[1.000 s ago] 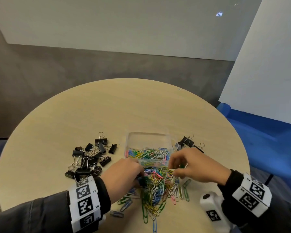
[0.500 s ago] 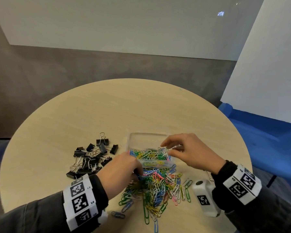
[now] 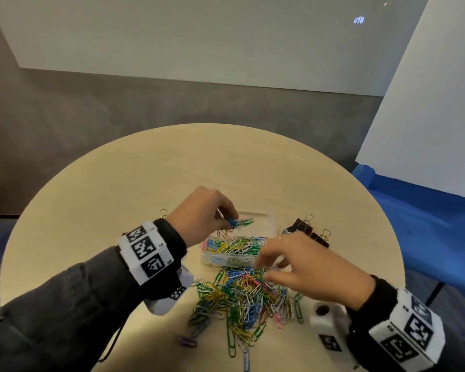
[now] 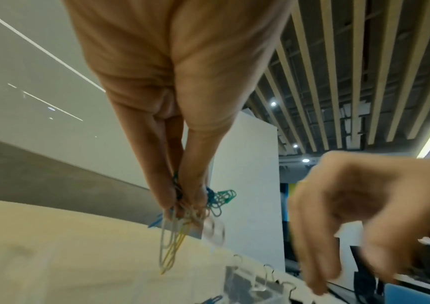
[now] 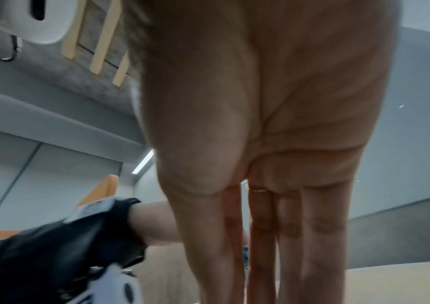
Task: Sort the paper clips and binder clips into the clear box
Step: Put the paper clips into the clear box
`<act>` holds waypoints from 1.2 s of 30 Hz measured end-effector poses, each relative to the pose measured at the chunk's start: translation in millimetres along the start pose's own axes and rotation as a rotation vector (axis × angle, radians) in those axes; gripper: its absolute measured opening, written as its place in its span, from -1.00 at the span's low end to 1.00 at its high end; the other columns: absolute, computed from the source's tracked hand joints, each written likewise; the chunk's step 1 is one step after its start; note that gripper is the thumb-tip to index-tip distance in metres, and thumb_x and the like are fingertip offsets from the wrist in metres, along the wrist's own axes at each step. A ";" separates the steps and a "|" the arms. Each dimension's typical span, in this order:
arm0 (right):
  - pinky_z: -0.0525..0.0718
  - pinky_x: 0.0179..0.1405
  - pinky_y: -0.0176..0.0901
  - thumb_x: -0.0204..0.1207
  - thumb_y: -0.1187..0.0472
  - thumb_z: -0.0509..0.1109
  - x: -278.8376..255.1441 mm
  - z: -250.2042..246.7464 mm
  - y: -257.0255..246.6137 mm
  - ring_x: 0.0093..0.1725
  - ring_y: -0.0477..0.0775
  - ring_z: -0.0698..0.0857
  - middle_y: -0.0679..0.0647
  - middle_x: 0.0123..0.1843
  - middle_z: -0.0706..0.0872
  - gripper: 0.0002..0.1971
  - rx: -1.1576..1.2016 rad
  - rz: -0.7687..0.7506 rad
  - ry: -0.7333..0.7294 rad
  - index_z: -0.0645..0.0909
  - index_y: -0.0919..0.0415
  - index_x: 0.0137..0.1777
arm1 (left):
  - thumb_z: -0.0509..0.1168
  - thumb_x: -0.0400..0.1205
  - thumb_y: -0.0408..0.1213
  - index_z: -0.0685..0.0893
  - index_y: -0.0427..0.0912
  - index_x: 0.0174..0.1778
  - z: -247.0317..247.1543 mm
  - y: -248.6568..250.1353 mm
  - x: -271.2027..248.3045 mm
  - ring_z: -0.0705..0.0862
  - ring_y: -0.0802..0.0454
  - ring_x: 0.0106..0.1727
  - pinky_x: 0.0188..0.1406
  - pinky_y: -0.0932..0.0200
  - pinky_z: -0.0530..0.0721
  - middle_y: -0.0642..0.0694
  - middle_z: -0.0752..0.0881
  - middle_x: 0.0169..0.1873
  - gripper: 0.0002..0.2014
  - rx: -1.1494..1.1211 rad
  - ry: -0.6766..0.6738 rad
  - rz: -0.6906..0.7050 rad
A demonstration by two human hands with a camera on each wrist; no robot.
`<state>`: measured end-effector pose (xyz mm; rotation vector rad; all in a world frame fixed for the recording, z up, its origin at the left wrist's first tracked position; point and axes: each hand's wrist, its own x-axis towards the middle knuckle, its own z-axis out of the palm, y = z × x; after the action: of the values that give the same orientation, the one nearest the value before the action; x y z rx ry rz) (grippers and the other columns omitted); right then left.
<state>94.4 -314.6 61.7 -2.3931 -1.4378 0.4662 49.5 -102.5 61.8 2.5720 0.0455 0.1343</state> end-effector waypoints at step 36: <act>0.73 0.04 -0.21 0.49 0.08 0.50 13.8 21.1 4.8 -0.09 -0.19 0.70 -0.15 -0.01 0.76 -0.85 0.050 0.002 -0.078 0.73 0.00 0.04 | 0.03 0.70 -0.32 0.70 -0.02 0.11 5.3 -7.6 -17.7 0.65 0.05 0.08 0.07 0.02 0.66 0.04 0.71 0.10 -0.68 0.375 -0.235 0.083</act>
<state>95.3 -302.5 39.1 -2.3617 -1.4385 0.5957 32.3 -99.9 51.8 2.9460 -0.1373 -0.1610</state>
